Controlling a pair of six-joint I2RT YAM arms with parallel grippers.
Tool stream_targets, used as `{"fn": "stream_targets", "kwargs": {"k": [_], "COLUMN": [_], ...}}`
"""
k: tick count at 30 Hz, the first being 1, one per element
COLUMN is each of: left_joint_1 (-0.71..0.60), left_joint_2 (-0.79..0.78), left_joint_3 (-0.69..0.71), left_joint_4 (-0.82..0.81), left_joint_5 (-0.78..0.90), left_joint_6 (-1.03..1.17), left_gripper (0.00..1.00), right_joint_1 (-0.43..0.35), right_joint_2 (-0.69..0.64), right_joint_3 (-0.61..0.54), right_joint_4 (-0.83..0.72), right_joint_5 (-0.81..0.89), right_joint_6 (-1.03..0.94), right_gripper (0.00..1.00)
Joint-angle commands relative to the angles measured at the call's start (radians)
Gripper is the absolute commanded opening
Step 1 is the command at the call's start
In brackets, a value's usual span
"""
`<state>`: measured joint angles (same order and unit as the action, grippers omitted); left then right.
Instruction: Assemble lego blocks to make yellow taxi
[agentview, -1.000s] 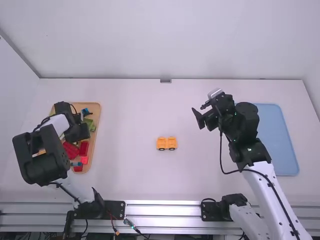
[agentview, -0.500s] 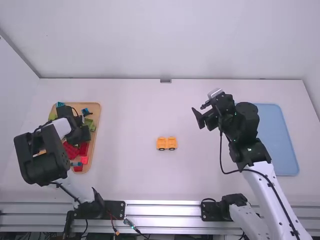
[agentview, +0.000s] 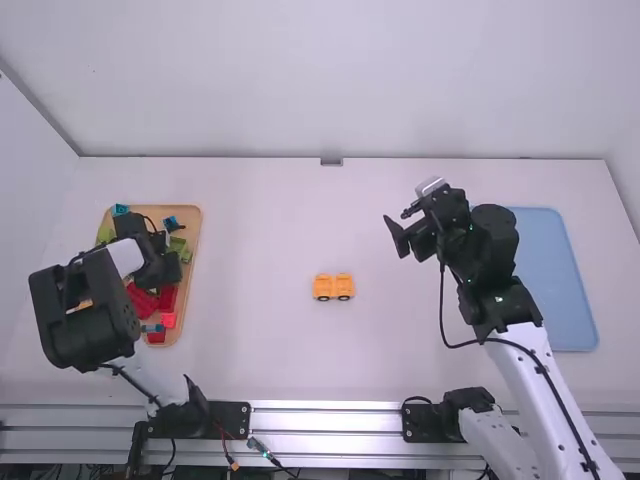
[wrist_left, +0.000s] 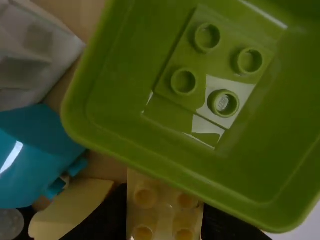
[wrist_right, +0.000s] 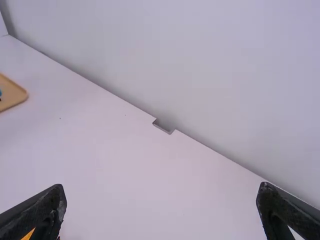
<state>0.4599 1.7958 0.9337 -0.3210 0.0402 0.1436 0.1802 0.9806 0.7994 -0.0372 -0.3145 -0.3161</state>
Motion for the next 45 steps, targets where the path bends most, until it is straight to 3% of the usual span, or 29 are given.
{"fn": "stream_targets", "kwargs": {"k": [1,7,14,20,24,30,32,36,45], "left_joint_1": [-0.002,-0.002,-0.002,-0.026,-0.075,-0.208,-0.248,-0.375,-0.702], "left_joint_2": [0.005,0.005,-0.008,-0.078,-0.171,-0.296,-0.309,-0.315,-0.271], "left_joint_3": [-0.008,-0.012,0.049,0.075,0.049,0.02,0.02,0.02,0.02], "left_joint_4": [-0.002,0.002,-0.069,-0.077,-0.091,-0.227,-0.265,-0.307,-0.2], "left_joint_5": [-0.007,-0.008,-0.007,-0.007,0.067,0.368,0.391,0.351,0.119], "left_joint_6": [0.011,0.011,0.003,-0.041,0.109,0.623,0.723,0.831,0.78], "left_gripper": [0.33,0.26,0.02,0.02,0.02,0.02,0.02,0.01,0.01], "right_joint_1": [0.004,0.004,0.004,0.004,0.004,0.004,0.004,0.003,0.002], "right_joint_2": [-0.008,-0.008,-0.008,-0.008,-0.008,-0.008,-0.008,-0.008,-0.008], "right_joint_3": [0.037,0.037,0.037,0.037,0.037,0.037,0.037,0.037,0.037], "right_joint_4": [-0.001,-0.001,0.0,-0.004,-0.005,-0.024,-0.033,-0.055,-0.06], "right_joint_5": [-0.003,-0.003,-0.003,-0.003,-0.003,-0.003,0.0,0.001,0.0], "right_joint_6": [0.004,0.004,0.003,0.0,0.001,0.0,0.0,-0.006,-0.007], "right_gripper": [0.99,0.99,0.99,0.99,0.99,0.99,0.99,0.99,0.99]}}
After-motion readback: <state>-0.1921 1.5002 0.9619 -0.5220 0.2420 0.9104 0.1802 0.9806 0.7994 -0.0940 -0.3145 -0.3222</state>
